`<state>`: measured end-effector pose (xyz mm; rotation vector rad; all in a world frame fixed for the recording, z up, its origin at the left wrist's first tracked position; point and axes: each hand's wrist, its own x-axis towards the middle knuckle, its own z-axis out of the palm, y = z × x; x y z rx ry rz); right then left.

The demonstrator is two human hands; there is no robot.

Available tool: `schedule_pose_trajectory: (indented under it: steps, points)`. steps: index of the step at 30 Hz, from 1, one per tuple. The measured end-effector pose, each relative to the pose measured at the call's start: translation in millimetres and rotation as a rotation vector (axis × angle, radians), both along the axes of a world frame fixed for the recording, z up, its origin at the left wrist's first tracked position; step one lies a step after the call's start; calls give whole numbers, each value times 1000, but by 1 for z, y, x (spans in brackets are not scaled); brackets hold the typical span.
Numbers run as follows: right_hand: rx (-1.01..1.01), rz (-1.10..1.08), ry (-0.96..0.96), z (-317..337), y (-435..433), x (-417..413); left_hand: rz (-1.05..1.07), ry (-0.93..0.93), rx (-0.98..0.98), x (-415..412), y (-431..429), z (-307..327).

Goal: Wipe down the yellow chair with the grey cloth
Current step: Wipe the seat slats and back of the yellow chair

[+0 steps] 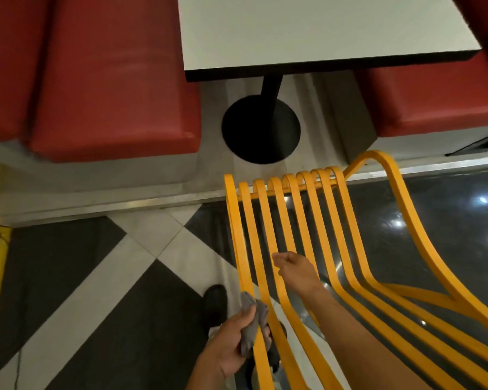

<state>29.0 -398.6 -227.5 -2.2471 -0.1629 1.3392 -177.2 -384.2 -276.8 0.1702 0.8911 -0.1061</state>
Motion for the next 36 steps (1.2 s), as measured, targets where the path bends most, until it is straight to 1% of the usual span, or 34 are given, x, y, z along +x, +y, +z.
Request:
schedule_pose_trajectory:
  steps: [3, 6, 9, 14, 17, 19, 21, 23, 25, 28, 32, 34, 36]
  points:
    - [-8, -16, 39, -1, -9, -6, 23, 34, 23, 2, 10, -8]
    - [-4, 65, 36, -3, -15, -11, 70, 46, 115, 26, 41, -23]
    - [-24, 165, 27, -4, -18, -18, 58, 79, 216, 56, 92, -33]
    - [-42, 239, 97, -13, -14, -27, -9, 83, 409, 112, 192, -38]
    - [-48, 266, 115, -19, -6, -36, -7, 293, 473, 151, 242, -46]
    - [-70, 307, 114, -22, 0, -42, -20, 388, 498, 165, 254, -51]
    - [-86, 301, 95, -21, 5, -44, -38, 423, 528, 165, 242, -47]
    - [-71, 240, 48, -22, 9, -45, -61, 427, 579, 153, 213, -34]
    - [-58, 190, -23, -23, 11, -42, -145, 449, 599, 131, 173, -19]
    - [-45, 173, -123, -25, 15, -30, -276, 493, 501, 87, 98, -3]
    - [-19, 218, -149, -22, 24, -20, -339, 498, 334, 39, 20, 26]
    - [-21, 251, -154, -22, 28, -21, -353, 539, 344, 32, 5, 32]
    - [-26, 267, -159, -26, 30, -26, -392, 559, 405, 37, 5, 31]
